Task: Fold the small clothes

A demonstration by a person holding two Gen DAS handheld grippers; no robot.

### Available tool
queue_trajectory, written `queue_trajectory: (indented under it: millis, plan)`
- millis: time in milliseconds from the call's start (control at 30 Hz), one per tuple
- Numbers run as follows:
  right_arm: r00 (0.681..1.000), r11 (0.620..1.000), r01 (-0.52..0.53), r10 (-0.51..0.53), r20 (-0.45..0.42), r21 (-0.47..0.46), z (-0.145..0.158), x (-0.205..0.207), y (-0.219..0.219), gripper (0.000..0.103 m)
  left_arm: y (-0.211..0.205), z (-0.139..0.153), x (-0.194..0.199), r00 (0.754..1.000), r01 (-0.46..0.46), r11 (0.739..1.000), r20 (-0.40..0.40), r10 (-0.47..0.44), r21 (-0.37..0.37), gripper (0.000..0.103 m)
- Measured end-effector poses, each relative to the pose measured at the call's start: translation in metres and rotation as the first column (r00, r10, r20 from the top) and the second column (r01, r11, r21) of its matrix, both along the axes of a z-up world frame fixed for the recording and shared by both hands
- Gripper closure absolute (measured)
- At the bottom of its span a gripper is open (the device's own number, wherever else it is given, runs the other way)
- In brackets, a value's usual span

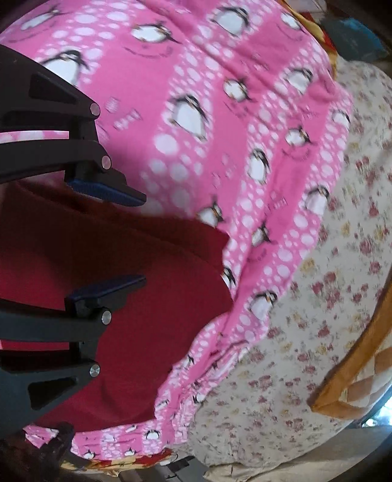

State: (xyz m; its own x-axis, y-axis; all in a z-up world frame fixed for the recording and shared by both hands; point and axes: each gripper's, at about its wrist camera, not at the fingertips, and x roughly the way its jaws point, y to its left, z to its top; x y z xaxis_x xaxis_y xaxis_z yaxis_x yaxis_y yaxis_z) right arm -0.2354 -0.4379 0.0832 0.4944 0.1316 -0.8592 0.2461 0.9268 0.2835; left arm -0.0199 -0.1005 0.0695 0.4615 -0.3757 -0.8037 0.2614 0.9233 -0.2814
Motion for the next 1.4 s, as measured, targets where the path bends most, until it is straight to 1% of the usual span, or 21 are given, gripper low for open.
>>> queue_trajectory:
  millis: [33, 67, 100, 200, 267, 367, 433, 467, 500, 567, 667, 700, 733, 900, 967, 1033, 1100, 1167, 1233, 1300, 1400]
  plan:
    - [1.000, 0.999, -0.012, 0.012, 0.012, -0.035, 0.003, -0.003, 0.003, 0.087, 0.004, -0.003, -0.002, 1.000, -0.009, 1.000, -0.008, 0.009, -0.002, 0.077]
    - [0.999, 0.998, -0.024, 0.026, 0.028, -0.052, 0.010, -0.007, 0.003, 0.092, 0.012, -0.007, -0.006, 1.000, -0.019, 1.000, -0.025, 0.019, -0.022, 0.077]
    - [0.999, 0.998, -0.027, 0.029, 0.034, -0.048, 0.013, -0.010, 0.001, 0.095, 0.018, -0.009, -0.008, 0.999, -0.025, 0.999, -0.037, 0.024, -0.042, 0.077]
    - [1.000, 0.998, -0.016, 0.016, 0.000, -0.065, 0.007, -0.012, -0.009, 0.095, 0.026, -0.018, -0.010, 0.996, -0.043, 0.997, -0.079, 0.038, -0.071, 0.077]
    - [1.000, 0.999, -0.003, 0.002, -0.031, -0.035, -0.004, -0.010, -0.013, 0.095, 0.027, -0.024, -0.010, 0.994, -0.050, 0.994, -0.100, 0.040, -0.094, 0.077]
    - [1.000, 0.999, 0.008, -0.008, 0.006, -0.031, 0.007, -0.014, -0.009, 0.094, 0.030, -0.025, -0.009, 0.993, -0.057, 0.991, -0.108, 0.044, -0.121, 0.077]
    - [0.998, 0.998, 0.062, -0.062, 0.028, -0.007, 0.018, -0.016, -0.013, 0.076, 0.031, -0.023, -0.009, 0.993, -0.055, 0.988, -0.109, 0.039, -0.144, 0.077]
    - [0.997, 0.998, 0.067, -0.067, 0.035, -0.002, 0.022, -0.015, -0.012, 0.072, 0.030, -0.020, -0.011, 0.994, -0.053, 0.987, -0.104, 0.037, -0.154, 0.077]
    - [0.997, 0.998, 0.065, -0.065, 0.051, 0.000, 0.028, -0.012, -0.010, 0.070, 0.028, -0.019, -0.012, 0.995, -0.049, 0.986, -0.097, 0.034, -0.157, 0.077]
    - [0.995, 0.999, 0.047, -0.046, 0.083, -0.007, 0.039, -0.001, -0.003, 0.070, 0.023, -0.016, -0.014, 0.996, -0.034, 0.988, -0.082, 0.021, -0.153, 0.077]
    - [0.993, 0.999, -0.032, 0.033, 0.111, -0.010, 0.049, 0.032, 0.021, 0.068, 0.016, -0.013, -0.021, 0.999, -0.019, 0.994, -0.044, 0.015, -0.112, 0.077]
    - [0.990, 0.997, -0.071, 0.072, 0.120, -0.008, 0.049, 0.049, 0.031, 0.062, 0.015, -0.014, -0.022, 0.999, -0.016, 0.994, -0.040, 0.012, -0.105, 0.077]
    - [0.988, 0.995, -0.094, 0.095, 0.120, -0.013, 0.046, 0.064, 0.040, 0.056, 0.014, -0.014, -0.023, 0.999, -0.012, 0.995, -0.037, 0.008, -0.096, 0.077]
    - [0.984, 0.986, -0.164, 0.166, 0.063, -0.025, 0.013, 0.136, 0.083, 0.056, 0.017, -0.021, -0.023, 0.999, 0.000, 0.996, -0.053, -0.005, -0.092, 0.077]
    - [0.983, 0.983, -0.183, 0.184, 0.024, -0.029, -0.007, 0.161, 0.097, 0.059, 0.019, -0.021, -0.022, 0.998, 0.008, 0.995, -0.057, -0.014, -0.099, 0.077]
    - [0.978, 0.977, -0.207, 0.206, -0.018, -0.053, -0.026, 0.180, 0.110, 0.070, 0.020, -0.022, -0.020, 0.998, 0.016, 0.994, -0.064, -0.023, -0.110, 0.077]
    - [0.980, 0.975, -0.199, 0.195, -0.051, -0.099, -0.042, 0.198, 0.116, 0.074, 0.023, -0.025, -0.016, 0.996, 0.013, 0.991, -0.084, -0.024, -0.131, 0.077]
    - [0.985, 0.976, -0.172, 0.168, -0.039, -0.134, -0.047, 0.211, 0.114, 0.077, 0.025, -0.029, -0.013, 0.994, 0.004, 0.989, -0.107, -0.020, -0.151, 0.076]
    - [0.990, 0.975, -0.141, 0.135, -0.049, -0.170, -0.057, 0.227, 0.107, 0.078, 0.024, -0.029, -0.011, 0.994, 0.001, 0.988, -0.110, -0.018, -0.153, 0.075]
    - [0.994, 0.989, -0.103, 0.097, -0.056, -0.108, -0.071, 0.238, 0.096, 0.078, 0.021, -0.029, -0.009, 0.995, 0.000, 0.989, -0.103, -0.016, -0.149, 0.075]
    - [0.996, 0.993, -0.090, 0.088, -0.030, -0.076, -0.067, 0.237, 0.089, 0.078, 0.019, -0.028, -0.008, 0.995, 0.002, 0.990, -0.095, -0.016, -0.139, 0.075]
